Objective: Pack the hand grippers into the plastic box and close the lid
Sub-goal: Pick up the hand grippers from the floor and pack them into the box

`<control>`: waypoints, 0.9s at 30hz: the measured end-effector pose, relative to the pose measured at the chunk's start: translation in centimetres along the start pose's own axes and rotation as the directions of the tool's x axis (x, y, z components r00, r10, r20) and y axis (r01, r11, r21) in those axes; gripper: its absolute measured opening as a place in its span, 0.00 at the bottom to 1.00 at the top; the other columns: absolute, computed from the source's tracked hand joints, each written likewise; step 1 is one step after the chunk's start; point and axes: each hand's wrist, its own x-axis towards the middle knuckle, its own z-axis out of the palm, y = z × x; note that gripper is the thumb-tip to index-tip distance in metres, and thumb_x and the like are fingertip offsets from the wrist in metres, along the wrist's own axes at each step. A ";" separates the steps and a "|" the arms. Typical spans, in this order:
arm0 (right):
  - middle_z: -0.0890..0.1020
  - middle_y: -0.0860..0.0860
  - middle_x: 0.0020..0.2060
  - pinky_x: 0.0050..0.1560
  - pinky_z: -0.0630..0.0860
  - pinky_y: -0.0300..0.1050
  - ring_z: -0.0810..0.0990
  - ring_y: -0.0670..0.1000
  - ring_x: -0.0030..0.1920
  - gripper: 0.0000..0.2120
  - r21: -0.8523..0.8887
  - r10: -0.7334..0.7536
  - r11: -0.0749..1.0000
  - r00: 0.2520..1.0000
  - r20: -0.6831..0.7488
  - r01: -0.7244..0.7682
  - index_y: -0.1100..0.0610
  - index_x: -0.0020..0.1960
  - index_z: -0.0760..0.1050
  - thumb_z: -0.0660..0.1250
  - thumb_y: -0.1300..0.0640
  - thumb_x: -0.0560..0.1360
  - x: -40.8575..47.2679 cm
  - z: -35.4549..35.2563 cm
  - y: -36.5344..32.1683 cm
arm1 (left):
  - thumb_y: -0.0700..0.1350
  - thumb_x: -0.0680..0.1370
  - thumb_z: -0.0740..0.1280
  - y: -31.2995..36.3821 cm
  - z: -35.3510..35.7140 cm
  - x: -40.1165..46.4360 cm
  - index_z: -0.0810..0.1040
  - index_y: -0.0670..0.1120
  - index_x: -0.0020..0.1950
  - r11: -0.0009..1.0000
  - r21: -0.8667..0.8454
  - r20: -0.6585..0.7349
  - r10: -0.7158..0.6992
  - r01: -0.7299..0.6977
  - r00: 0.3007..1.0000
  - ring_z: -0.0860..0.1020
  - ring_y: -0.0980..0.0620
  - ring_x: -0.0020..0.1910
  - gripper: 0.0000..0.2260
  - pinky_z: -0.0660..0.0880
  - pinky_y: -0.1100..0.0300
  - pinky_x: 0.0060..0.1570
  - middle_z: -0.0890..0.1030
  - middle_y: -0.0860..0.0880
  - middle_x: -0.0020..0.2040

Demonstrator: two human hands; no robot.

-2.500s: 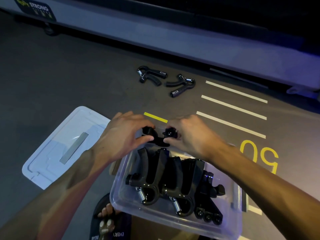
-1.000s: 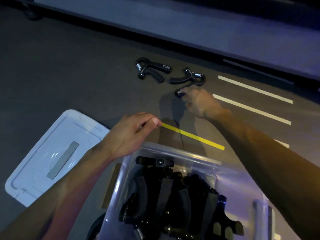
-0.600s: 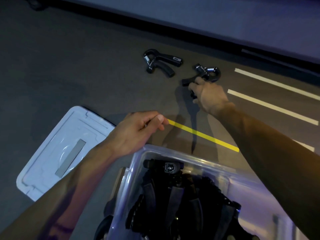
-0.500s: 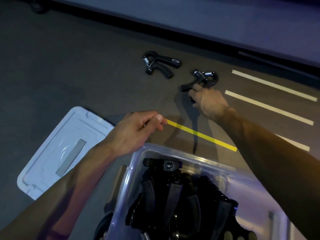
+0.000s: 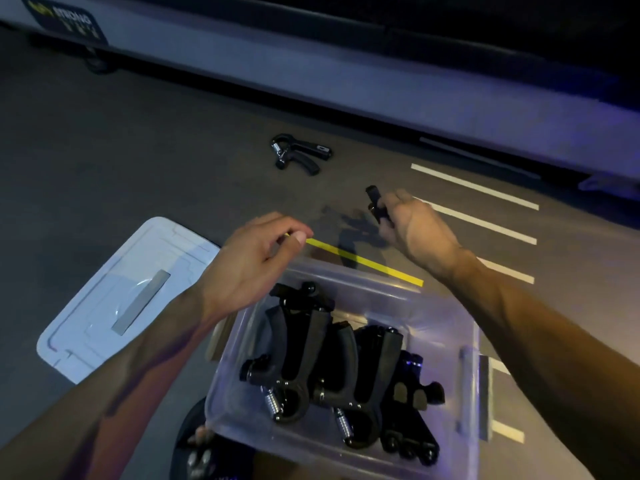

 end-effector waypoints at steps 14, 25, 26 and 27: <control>0.78 0.33 0.36 0.40 0.78 0.36 0.81 0.47 0.36 0.13 0.368 -0.038 0.921 0.968 -0.246 0.130 0.48 0.54 0.81 0.71 0.61 0.73 -13.8 -14.3 -4.5 | 0.54 0.82 0.59 1.2 1.0 -2.7 0.81 0.56 0.58 0.995 0.089 -0.009 0.040 -0.039 0.999 0.75 0.52 0.54 0.13 0.72 0.54 0.57 0.79 0.57 0.51; 0.82 0.47 0.47 0.45 0.77 0.46 0.72 0.45 0.38 0.11 0.202 -0.199 0.964 0.974 0.110 0.174 0.49 0.53 0.79 0.66 0.59 0.72 -11.4 -6.6 -4.7 | 0.54 0.82 0.58 0.6 1.5 -2.4 0.82 0.55 0.57 0.995 0.092 0.001 0.028 -0.028 1.000 0.76 0.52 0.54 0.13 0.70 0.54 0.59 0.79 0.58 0.51; 0.82 0.47 0.45 0.45 0.77 0.47 0.71 0.45 0.37 0.11 0.197 -0.187 0.968 0.973 0.135 0.159 0.49 0.52 0.79 0.65 0.59 0.72 -11.3 -5.8 -4.6 | 0.55 0.82 0.58 0.5 1.6 -2.3 0.81 0.55 0.56 0.995 0.095 0.004 0.031 -0.031 1.000 0.76 0.52 0.54 0.13 0.70 0.54 0.60 0.80 0.58 0.52; 0.82 0.47 0.45 0.45 0.77 0.48 0.72 0.46 0.37 0.11 0.188 -0.174 0.972 0.971 0.163 0.142 0.48 0.52 0.79 0.64 0.57 0.71 -11.1 -5.2 -4.6 | 0.55 0.82 0.59 0.3 1.6 -2.3 0.81 0.56 0.56 0.995 0.098 0.006 0.034 -0.034 0.999 0.76 0.52 0.54 0.12 0.69 0.55 0.60 0.80 0.58 0.52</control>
